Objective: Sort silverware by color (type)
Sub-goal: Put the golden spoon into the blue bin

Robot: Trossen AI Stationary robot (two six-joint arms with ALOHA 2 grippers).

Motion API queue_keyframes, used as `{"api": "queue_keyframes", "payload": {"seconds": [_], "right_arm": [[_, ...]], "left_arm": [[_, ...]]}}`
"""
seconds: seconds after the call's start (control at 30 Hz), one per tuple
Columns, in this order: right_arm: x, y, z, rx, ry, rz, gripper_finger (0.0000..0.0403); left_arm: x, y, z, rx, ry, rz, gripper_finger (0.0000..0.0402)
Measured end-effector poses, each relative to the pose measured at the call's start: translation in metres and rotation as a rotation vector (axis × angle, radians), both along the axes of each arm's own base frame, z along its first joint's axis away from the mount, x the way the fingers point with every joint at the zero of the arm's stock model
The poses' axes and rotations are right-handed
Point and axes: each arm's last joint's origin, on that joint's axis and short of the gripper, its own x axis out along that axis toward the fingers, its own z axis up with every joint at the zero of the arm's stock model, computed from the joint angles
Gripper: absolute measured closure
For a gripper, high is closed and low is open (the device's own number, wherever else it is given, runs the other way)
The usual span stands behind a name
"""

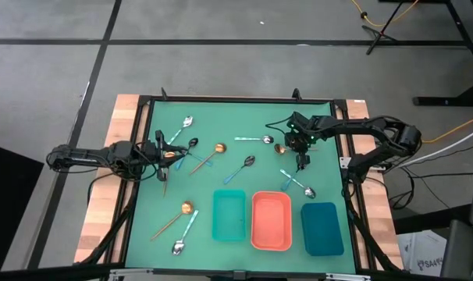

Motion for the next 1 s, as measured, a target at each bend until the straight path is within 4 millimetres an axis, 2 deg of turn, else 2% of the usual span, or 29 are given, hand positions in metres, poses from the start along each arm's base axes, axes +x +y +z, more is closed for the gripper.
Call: {"api": "queue_keyframes", "payload": {"seconds": [0.67,1.0], "right_arm": [[0.0,0.0,0.0,-0.002,-0.003,0.0,0.0401],[-0.005,0.003,0.01,-0.011,-0.025,-0.051,0.0402]], "left_arm": [[0.0,0.0,0.0,0.0,0.0,0.0,0.0292],[0.0,0.0,0.0,0.0,0.0,0.0,0.0292]]}}
